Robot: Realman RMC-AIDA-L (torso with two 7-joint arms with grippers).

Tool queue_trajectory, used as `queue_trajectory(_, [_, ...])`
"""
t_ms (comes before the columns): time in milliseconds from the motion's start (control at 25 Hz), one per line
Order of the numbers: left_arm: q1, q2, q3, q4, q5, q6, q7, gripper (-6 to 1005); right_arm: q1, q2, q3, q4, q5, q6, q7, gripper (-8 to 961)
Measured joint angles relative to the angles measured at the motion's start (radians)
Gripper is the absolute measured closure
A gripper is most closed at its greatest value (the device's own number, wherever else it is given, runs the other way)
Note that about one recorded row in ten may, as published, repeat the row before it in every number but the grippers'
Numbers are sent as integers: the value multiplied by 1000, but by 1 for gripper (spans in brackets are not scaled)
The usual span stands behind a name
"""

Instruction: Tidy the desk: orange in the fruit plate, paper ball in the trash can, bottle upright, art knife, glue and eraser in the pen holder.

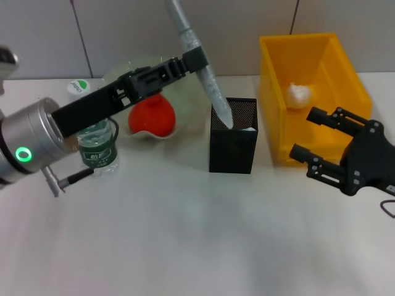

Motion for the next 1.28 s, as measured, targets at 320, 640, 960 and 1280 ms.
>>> queue_trajectory(320, [19,-8,2,-204,-89,-4,104,854,4,3,6,147,4,-5,-101,260])
queue_trajectory(640, [30,-9,-4,-397,-168,-6,226,854,9,10,6,358,81,3,-280,259])
queue_trajectory(960, [25,-9,-57,-513,-180,-3,285,854,43,13,15,472,84,31,-370,260])
queue_trajectory(1280, [24,-9,-124,-618,-161,-7,338,854,83,19,46,599,81,94,-487,271])
